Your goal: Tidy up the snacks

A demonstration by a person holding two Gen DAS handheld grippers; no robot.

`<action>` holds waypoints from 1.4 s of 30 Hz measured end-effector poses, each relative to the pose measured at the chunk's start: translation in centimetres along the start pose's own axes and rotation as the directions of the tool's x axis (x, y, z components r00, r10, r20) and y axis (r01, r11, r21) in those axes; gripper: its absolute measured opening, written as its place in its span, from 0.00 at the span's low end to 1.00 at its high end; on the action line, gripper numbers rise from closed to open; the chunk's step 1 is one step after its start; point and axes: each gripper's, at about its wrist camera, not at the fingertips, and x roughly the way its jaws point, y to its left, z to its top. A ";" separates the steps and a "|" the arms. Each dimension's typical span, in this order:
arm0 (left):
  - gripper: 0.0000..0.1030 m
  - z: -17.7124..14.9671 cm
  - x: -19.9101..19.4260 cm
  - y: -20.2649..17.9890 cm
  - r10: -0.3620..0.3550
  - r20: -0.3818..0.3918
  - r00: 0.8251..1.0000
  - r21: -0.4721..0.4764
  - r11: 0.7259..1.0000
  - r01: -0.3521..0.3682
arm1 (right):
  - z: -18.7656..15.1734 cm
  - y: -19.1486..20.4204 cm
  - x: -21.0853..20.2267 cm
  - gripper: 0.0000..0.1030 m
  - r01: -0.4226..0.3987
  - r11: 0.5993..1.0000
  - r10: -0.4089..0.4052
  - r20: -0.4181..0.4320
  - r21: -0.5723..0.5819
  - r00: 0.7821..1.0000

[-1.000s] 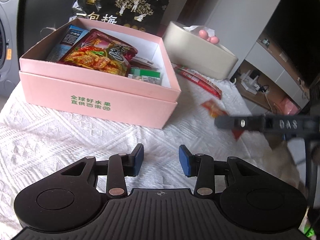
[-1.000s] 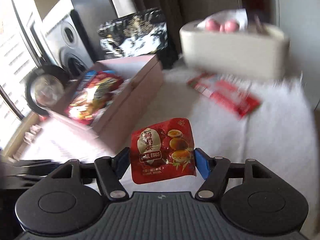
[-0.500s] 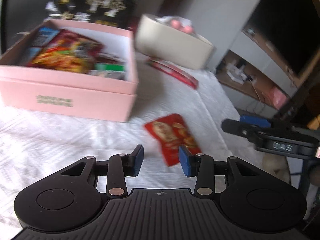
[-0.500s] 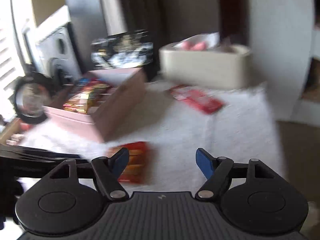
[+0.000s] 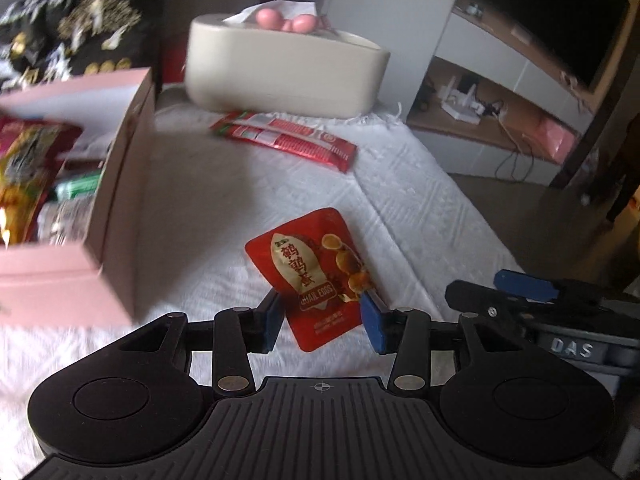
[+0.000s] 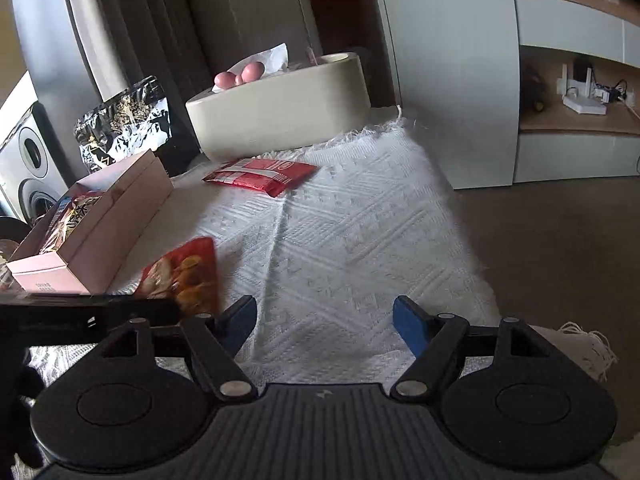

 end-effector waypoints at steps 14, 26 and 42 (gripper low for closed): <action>0.48 -1.5 -2.6 0.4 0.131 0.040 0.991 0.099 0.986 -0.135 | -0.2 -0.8 -0.2 0.76 -0.042 0.997 0.040 0.030 0.062 0.999; 0.48 -0.8 -1.8 -0.8 0.000 0.058 0.998 0.058 0.998 -0.003 | 0.3 -0.4 -0.3 0.76 -0.039 0.998 0.039 0.003 0.044 0.999; 0.47 -4.3 -7.0 8.3 -0.061 0.085 0.995 -0.138 0.988 0.073 | 13.5 8.4 15.5 0.76 -0.150 0.897 0.100 -0.139 -0.416 0.985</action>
